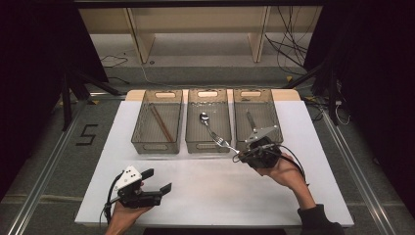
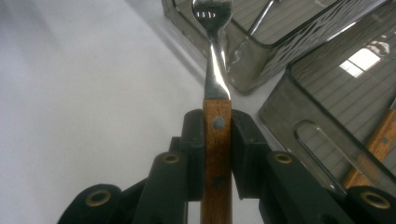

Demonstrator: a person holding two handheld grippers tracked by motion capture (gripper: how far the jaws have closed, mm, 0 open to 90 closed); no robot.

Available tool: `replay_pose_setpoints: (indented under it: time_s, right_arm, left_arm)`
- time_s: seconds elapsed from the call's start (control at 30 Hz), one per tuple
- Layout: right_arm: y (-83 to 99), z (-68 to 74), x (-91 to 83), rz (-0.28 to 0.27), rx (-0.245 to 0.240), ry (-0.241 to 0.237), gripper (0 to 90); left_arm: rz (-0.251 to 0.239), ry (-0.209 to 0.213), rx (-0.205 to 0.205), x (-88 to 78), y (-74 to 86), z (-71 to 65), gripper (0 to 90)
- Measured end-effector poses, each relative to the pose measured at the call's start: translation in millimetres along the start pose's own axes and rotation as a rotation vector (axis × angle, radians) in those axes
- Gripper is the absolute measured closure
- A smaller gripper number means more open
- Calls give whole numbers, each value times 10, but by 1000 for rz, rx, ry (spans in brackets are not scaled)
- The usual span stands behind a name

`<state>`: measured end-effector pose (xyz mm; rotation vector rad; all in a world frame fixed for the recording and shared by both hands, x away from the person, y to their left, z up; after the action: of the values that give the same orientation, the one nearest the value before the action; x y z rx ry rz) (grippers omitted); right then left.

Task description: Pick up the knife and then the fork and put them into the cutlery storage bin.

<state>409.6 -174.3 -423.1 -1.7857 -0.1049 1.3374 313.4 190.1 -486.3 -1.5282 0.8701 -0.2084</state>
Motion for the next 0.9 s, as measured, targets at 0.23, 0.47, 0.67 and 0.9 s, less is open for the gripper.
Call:
replay_pose_setpoints:
  time_s: [0.23, 0.47, 0.67, 0.9]
  right_arm:
    - [-73, -100, -61, -29, 50, 14, 774]
    - [-156, -239, -116, -64, 108, 32, 774]
    - [-256, -384, -155, -79, 151, 72, 774]
    - [-357, -568, -162, -91, 204, 109, 774]
  left_arm:
    - [-4, -2, 0, 4, 4, 1, 118]
    - [-5, -2, -1, 5, 5, 1, 118]
    - [-3, -1, 0, 1, 4, 4, 118]
    - [-4, -2, 0, -1, 3, 7, 118]
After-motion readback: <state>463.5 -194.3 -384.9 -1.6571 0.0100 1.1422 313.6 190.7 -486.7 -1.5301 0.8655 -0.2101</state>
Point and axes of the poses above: each handheld gripper's, and its own axes: x roughly forward along the jaws, y roughly out of its underside, z roughly to its left, the point moved 2 cm from there along x, roughly forward along the jaws, and after that the axes turned 3 degrees about -z, right-handed, at the moved point
